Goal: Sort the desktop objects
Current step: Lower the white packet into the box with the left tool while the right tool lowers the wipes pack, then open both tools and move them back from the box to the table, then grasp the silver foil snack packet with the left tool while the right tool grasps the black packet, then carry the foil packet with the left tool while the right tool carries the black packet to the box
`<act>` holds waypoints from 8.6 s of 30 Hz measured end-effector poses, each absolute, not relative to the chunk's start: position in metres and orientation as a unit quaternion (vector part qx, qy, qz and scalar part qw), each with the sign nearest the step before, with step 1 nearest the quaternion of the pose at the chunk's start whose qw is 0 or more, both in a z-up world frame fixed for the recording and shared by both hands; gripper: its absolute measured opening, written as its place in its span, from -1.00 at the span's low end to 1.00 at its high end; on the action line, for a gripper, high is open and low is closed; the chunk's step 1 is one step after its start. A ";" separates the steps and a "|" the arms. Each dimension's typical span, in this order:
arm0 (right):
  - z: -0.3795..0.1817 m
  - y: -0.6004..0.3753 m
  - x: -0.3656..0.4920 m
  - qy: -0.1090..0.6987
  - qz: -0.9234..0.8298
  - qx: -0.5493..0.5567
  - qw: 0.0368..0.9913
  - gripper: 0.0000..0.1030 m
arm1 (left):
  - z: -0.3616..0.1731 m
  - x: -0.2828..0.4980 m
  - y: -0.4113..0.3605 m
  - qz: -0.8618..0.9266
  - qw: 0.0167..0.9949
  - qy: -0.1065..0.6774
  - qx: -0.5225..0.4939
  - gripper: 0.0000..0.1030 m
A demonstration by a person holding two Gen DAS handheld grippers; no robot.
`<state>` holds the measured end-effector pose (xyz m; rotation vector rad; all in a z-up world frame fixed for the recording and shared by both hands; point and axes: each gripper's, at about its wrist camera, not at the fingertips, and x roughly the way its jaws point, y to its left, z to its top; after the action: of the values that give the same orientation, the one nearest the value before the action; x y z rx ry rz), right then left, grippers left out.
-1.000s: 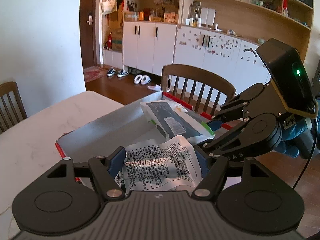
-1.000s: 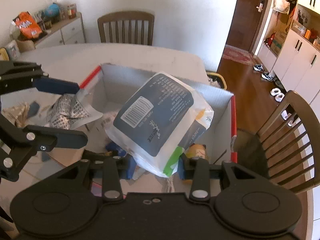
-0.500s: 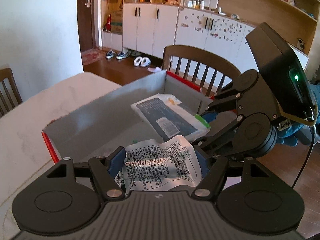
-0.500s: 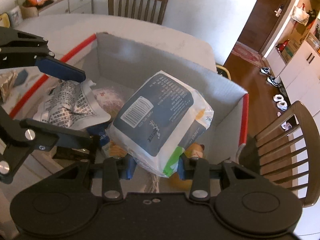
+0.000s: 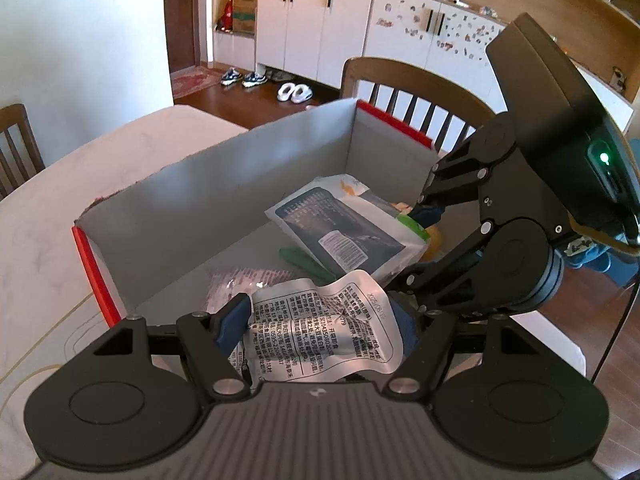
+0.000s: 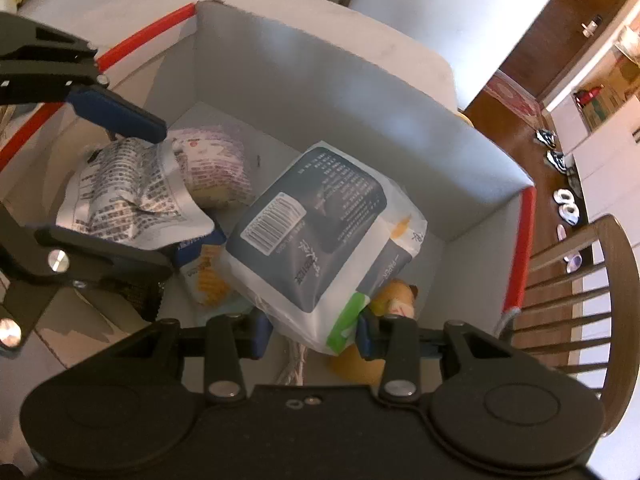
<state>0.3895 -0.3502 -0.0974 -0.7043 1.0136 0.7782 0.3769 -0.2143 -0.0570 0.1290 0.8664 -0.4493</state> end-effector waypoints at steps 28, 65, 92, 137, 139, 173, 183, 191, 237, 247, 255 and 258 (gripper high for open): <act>-0.096 -0.366 0.394 0.470 0.359 -0.311 0.743 0.25 | -0.062 0.377 -0.215 -0.212 0.856 0.465 0.076 0.46; -0.021 -0.406 0.333 0.440 0.379 -0.178 0.794 0.81 | 0.014 0.306 -0.180 -0.225 0.905 0.360 0.010 0.69; 0.015 -0.349 0.234 0.407 0.381 -0.108 0.823 0.92 | 0.035 0.227 -0.088 -0.198 0.920 0.337 -0.009 1.00; -0.017 -0.185 0.147 0.414 0.418 -0.102 0.802 0.90 | -0.026 0.185 0.088 -0.112 0.915 0.386 -0.016 1.00; -0.019 -0.178 0.144 0.418 0.420 -0.103 0.799 0.90 | -0.034 0.188 0.092 -0.112 0.913 0.393 -0.014 1.00; -0.088 -0.056 0.093 0.431 0.418 -0.135 0.788 0.36 | -0.104 0.223 0.107 -0.175 0.896 0.405 -0.045 0.52; -0.093 -0.055 0.092 0.433 0.410 -0.143 0.790 -0.19 | -0.100 0.221 0.101 -0.187 0.895 0.401 -0.046 0.04; -0.090 -0.067 0.094 0.433 0.403 -0.138 0.794 -0.43 | -0.094 0.221 0.098 -0.181 0.896 0.401 -0.054 -0.29; 0.011 -0.262 0.138 0.346 0.317 -0.110 0.876 -0.46 | 0.060 0.245 -0.075 -0.247 0.927 0.281 -0.020 -0.33; 0.018 -0.312 0.166 0.344 0.311 -0.112 0.879 -0.46 | 0.064 0.268 -0.096 -0.233 0.928 0.288 -0.025 -0.33; 0.019 -0.350 0.201 0.337 0.299 -0.115 0.885 -0.45 | 0.058 0.285 -0.117 -0.220 0.928 0.301 -0.027 -0.33; 0.015 -0.362 0.217 0.339 0.298 -0.117 0.885 -0.45 | 0.055 0.291 -0.124 -0.214 0.927 0.305 -0.028 -0.33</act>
<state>0.2166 -0.3616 0.0147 -0.2445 0.7047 0.6208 0.2912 -0.1238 0.0547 -0.0581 0.6259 -0.4387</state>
